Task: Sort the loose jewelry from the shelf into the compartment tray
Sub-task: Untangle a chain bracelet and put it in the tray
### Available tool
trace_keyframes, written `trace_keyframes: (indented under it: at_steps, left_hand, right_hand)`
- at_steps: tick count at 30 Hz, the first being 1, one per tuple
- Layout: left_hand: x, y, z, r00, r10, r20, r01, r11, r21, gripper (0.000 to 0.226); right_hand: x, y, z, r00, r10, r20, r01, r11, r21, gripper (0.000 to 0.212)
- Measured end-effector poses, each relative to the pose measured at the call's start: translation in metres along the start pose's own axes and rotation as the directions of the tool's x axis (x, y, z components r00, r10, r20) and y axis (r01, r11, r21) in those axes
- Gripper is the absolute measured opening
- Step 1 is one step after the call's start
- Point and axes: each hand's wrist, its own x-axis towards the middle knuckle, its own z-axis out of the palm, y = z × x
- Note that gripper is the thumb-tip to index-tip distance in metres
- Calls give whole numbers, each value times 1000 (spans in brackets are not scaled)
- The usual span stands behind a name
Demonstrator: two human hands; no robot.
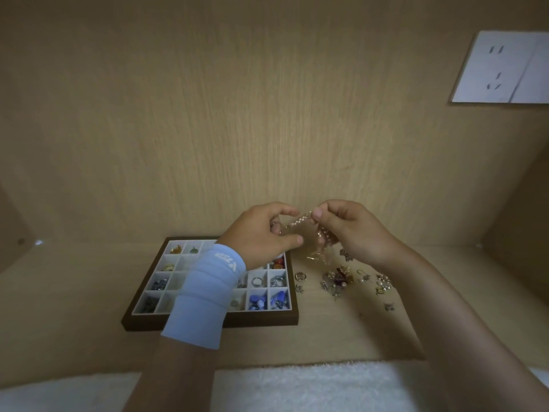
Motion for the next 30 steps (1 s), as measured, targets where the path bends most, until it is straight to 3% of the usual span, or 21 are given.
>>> trace_keyframes:
  at_steps: [4, 12, 17, 22, 27, 30]
  left_hand:
    - [0, 5, 19, 994, 7, 105, -12, 999, 48, 10]
    - [2, -12, 0, 1000, -13, 22, 10, 990, 142, 14]
    - [-5, -10, -15, 999, -36, 38, 35, 999, 29, 17]
    - [-20, -18, -34, 997, -40, 66, 46, 994, -98, 19]
    - [-36, -23, -65, 994, -53, -96, 33, 979, -202, 17]
    - [-42, -28, -80, 962, -49, -268, 8, 988, -153, 12]
  right_hand:
    - [2, 1, 1, 999, 2, 38, 0, 997, -74, 22]
    - [-1, 8, -4, 983, 103, 150, -81, 986, -145, 25]
    - [-2, 7, 9, 968, 107, 228, -81, 989, -120, 30]
    - [-1, 1, 24, 968, 69, 243, -60, 997, -43, 21]
    - [15, -23, 52, 978, -21, 205, 20, 1000, 7, 16]
    - [26, -36, 73, 975, -3, 223, 13, 999, -40, 17]
